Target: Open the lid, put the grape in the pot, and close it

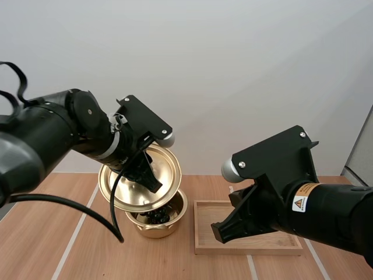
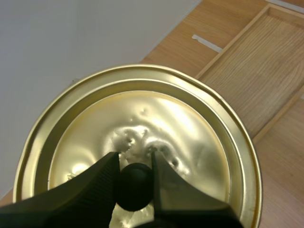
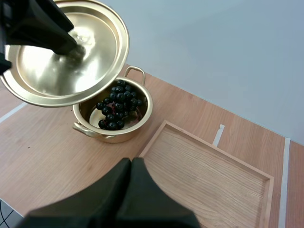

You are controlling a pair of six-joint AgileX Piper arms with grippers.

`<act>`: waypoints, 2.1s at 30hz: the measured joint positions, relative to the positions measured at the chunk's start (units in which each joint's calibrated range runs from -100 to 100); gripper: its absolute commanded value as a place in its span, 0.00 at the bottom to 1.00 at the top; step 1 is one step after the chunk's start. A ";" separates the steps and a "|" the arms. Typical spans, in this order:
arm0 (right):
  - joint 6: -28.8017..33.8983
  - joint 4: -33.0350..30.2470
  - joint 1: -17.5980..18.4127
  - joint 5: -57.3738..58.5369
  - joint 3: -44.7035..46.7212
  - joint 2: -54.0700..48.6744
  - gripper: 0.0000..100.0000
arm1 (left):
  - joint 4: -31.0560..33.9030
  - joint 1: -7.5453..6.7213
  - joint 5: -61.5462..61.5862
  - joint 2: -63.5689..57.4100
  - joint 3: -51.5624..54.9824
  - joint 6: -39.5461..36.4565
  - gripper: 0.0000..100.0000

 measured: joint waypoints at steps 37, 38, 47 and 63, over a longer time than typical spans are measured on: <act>0.08 -0.97 -0.89 0.00 0.00 -0.10 0.00 | -7.57 0.00 -15.57 26.38 0.26 10.47 0.00; 0.08 -0.97 -0.89 0.00 0.00 -0.10 0.00 | -7.57 0.00 -15.45 26.38 0.26 10.47 0.00; 0.08 -0.97 -0.89 0.00 0.00 -0.10 0.00 | -7.71 0.00 -16.88 26.38 0.26 10.97 0.00; 0.08 -0.97 -0.89 0.00 0.00 -0.10 0.00 | -9.59 0.00 -17.30 30.42 0.26 11.00 0.00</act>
